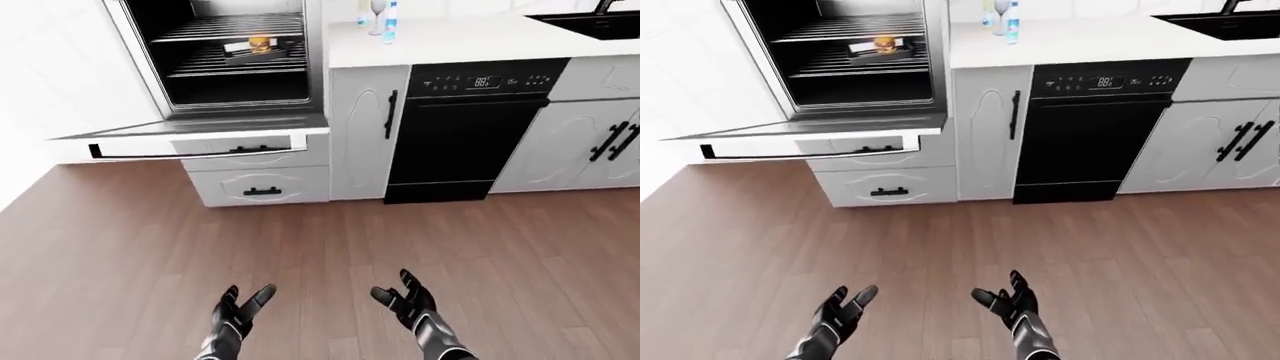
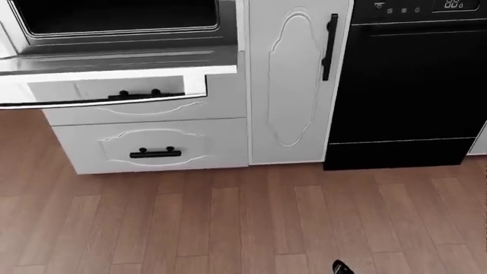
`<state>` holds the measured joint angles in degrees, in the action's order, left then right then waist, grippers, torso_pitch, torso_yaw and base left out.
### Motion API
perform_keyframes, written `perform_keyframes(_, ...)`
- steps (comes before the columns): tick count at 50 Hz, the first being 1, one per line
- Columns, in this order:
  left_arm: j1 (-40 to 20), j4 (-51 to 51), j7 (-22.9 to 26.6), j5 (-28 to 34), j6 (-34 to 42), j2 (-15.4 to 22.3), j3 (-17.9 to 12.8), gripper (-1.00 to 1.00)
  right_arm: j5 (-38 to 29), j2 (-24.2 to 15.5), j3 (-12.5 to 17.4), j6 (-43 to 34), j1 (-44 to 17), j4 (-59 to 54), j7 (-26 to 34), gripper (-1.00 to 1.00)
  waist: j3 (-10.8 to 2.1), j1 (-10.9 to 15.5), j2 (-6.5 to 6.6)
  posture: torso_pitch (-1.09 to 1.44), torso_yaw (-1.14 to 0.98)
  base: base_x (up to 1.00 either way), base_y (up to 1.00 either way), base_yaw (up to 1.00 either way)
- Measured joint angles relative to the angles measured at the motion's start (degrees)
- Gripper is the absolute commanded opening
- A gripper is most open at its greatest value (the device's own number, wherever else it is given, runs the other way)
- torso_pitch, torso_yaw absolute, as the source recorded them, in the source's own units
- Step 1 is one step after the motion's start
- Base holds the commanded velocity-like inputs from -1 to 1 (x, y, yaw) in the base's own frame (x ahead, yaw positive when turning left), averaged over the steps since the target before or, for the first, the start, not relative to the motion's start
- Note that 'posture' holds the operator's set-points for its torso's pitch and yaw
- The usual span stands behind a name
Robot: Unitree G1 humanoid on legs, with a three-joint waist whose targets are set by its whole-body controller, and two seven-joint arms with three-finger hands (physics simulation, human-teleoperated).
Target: Close the oven door.
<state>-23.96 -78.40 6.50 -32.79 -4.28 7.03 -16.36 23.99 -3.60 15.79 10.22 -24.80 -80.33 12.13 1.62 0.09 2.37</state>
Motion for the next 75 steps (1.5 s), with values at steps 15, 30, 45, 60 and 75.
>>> perform_keyframes(15, 0.4, -0.2, 0.0, 0.0, -0.7, 0.7, -0.3, 1.0, -4.4, 1.0, -1.7, 4.6, -0.3, 1.1, -1.7, 1.0, -0.05, 3.9, -0.06, 0.0, 0.0, 0.0, 0.27, 0.73)
perform_keyframes(30, -0.1, -0.2, 0.5, 0.2, -0.4, -1.6, 0.4, 1.0, -4.5, -0.6, -0.7, 5.7, 0.0, 1.2, -1.3, 1.0, -0.66, 0.4, -8.0, 0.0, 0.0, 0.0, 0.0, 1.0)
perform_keyframes(45, 0.9, -0.7, -0.5, -0.1, -1.3, 0.3, -0.5, 1.0, -5.8, 1.9, -2.6, 6.0, -0.6, 1.2, 2.6, 1.0, 0.94, 0.3, 1.09, 0.0, 0.0, 0.02, 0.0, 0.6)
perform_keyframes(60, 0.7, -0.8, 0.7, -0.2, -0.7, -1.8, 0.2, 1.0, -5.4, 0.5, -2.3, 9.5, 0.6, 1.4, 5.2, 1.0, -0.68, 0.9, -5.76, 0.0, 0.0, 0.99, 0.0, 0.0)
perform_keyframes(75, 1.0, -1.3, 0.4, -0.4, -0.9, -0.7, -0.2, 1.0, -6.3, 1.7, -3.0, 9.7, 0.6, 0.7, 4.6, 1.0, 0.87, 6.0, 0.86, 0.0, 0.0, 0.95, 0.47, 0.0)
